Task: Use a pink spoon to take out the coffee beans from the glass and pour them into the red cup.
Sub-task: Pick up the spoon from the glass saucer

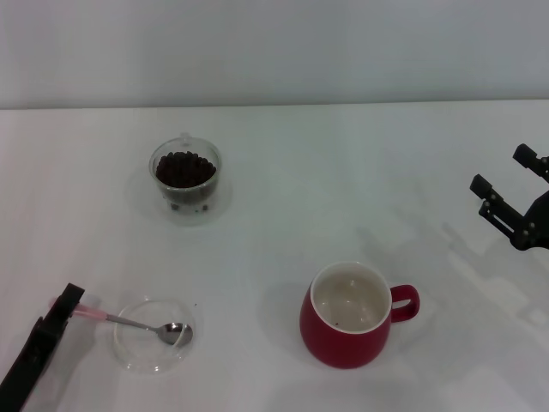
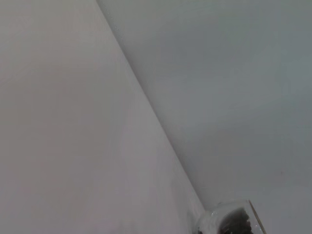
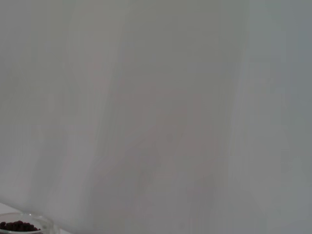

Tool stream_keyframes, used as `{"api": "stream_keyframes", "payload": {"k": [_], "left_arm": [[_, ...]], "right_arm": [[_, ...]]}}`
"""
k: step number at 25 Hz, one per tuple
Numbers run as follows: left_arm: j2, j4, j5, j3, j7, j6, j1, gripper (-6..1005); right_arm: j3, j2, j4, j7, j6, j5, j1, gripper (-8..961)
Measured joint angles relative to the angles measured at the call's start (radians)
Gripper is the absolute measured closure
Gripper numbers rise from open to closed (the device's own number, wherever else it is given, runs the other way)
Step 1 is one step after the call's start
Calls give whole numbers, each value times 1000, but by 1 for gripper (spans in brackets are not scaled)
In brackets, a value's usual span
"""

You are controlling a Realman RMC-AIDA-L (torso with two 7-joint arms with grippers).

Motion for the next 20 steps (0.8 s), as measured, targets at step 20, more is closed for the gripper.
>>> {"api": "stream_keyframes", "payload": {"k": [20], "left_arm": [[3,45,-1,-7,-4,-107,1,867]], "right_arm": [[-3,1,2,0,1,-2,4,213]]}}
